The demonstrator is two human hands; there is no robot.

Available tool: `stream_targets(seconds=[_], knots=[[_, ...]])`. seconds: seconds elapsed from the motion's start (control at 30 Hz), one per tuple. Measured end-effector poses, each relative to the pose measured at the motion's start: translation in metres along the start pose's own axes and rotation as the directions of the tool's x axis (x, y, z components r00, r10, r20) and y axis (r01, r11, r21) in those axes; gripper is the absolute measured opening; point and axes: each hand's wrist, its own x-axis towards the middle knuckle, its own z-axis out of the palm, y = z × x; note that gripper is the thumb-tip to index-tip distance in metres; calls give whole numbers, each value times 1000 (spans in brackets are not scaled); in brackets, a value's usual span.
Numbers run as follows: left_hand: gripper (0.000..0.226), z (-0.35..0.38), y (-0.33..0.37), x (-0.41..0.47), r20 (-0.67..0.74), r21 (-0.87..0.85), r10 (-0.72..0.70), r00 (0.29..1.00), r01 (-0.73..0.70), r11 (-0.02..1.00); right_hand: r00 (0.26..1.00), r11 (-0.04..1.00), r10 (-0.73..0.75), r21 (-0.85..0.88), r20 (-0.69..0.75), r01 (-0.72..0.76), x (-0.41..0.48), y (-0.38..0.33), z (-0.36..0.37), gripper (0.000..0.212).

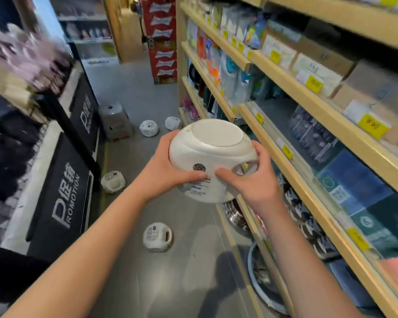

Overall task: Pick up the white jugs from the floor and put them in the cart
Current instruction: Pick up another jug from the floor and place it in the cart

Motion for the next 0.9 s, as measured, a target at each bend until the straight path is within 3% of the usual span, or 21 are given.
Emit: stream_targets(seconds=[0.1, 0.47, 0.67, 0.77, 0.9], knots=[[113, -14, 7, -7, -21, -9, -1, 1000, 0, 1000, 1000, 1000, -17, -10, 17, 17, -3, -15, 9, 128], [100, -66, 12, -28, -87, 13, 34, 996, -33, 999, 992, 996, -81, -16, 97, 82, -4, -48, 48, 111], [113, -83, 17, -56, -279, 38, 17, 960, -6, 999, 960, 989, -149, 22, 236, 148, 7, -58, 71, 121], [112, -84, 26, -87, -418, 31, -29, 908, 46, 998, 910, 979, -199, 39, 365, 199, 8, -67, 82, 125], [114, -80, 38, -141, -593, 57, -76, 802, 136, 989, 789, 961, -267, 99, 553, 257, -5, -82, 96, 117]])
